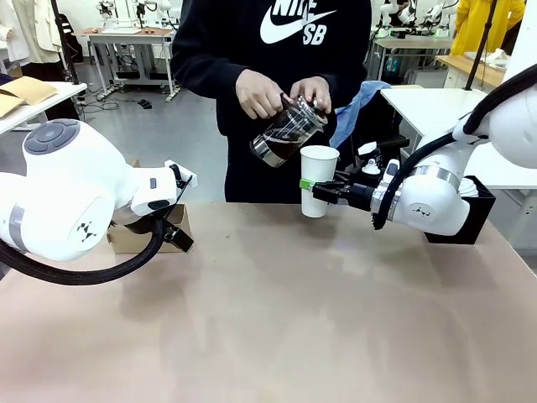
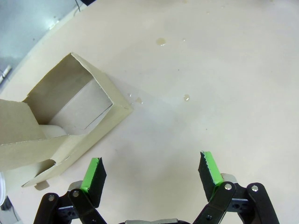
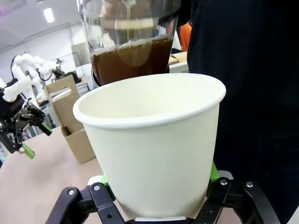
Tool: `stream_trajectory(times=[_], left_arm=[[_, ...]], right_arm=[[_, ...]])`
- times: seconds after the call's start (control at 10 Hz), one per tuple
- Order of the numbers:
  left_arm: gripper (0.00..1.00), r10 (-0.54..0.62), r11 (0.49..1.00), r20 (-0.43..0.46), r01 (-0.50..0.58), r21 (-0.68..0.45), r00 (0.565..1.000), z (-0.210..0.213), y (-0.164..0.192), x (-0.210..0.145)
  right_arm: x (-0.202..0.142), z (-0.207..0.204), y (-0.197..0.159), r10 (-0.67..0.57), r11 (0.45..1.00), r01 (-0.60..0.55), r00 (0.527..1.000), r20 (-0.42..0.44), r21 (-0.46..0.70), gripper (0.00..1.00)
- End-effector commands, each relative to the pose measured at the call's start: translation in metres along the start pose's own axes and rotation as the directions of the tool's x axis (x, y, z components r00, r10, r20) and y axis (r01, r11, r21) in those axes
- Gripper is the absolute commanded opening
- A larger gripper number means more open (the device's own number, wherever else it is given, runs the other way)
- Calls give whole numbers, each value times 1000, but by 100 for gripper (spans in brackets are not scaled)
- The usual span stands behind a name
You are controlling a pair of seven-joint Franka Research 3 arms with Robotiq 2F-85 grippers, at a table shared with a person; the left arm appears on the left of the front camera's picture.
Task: Pour a drink into a cup and package it in a carrier.
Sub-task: When a person places the Paper Cup Lid on the 600 ml Paper Cup , lift the 600 ml Paper Cup.
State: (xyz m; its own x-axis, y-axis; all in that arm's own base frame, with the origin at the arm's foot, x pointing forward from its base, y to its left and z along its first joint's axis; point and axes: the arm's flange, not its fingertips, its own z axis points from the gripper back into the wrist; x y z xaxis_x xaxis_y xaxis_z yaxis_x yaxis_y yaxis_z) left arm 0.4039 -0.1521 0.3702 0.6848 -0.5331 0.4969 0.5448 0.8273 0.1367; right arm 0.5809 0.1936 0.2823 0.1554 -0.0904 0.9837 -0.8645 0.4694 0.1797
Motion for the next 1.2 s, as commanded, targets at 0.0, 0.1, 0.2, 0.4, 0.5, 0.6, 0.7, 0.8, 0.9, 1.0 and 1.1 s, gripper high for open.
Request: stream_trajectory(times=[0.0,0.1,0.2,0.4,0.5,0.6,0.7,0.8,0.9,1.0,1.1], left_arm=[[100,0,1000,1,0,-1,1000,0,0,0],[100,0,1000,1,0,-1,1000,0,0,0],[100,0,1000,1,0,-1,1000,0,0,0],[100,0,1000,1,0,-1,1000,0,0,0],[100,0,1000,1,0,-1,1000,0,0,0],[100,0,1000,1,0,-1,1000,0,0,0],[100,0,1000,1,0,-1,1000,0,0,0],[100,0,1000,1,0,-1,1000,0,0,0],[100,0,1000,1,0,-1,1000,0,0,0],[100,0,1000,1,0,-1,1000,0,0,0],[100,0,1000,1,0,-1,1000,0,0,0]], right_arm=[[2,-2,2,2,1000,-2,1000,-4,-5,81],[2,-2,2,2,1000,-2,1000,-4,-5,81],[2,-2,2,2,1000,-2,1000,-4,-5,81],[2,-2,2,2,1000,-2,1000,-4,-5,81],[2,-2,2,2,1000,-2,1000,-4,-5,81],[2,-2,2,2,1000,-2,1000,-4,-5,81],[2,-2,2,2,1000,-2,1000,-4,-5,81],[2,-2,2,2,1000,-2,1000,-4,-5,81],[2,-2,2,2,1000,-2,1000,-4,-5,81],[2,-2,2,2,1000,-2,1000,-4,-5,81],[2,-2,2,2,1000,-2,1000,-4,-5,81]])
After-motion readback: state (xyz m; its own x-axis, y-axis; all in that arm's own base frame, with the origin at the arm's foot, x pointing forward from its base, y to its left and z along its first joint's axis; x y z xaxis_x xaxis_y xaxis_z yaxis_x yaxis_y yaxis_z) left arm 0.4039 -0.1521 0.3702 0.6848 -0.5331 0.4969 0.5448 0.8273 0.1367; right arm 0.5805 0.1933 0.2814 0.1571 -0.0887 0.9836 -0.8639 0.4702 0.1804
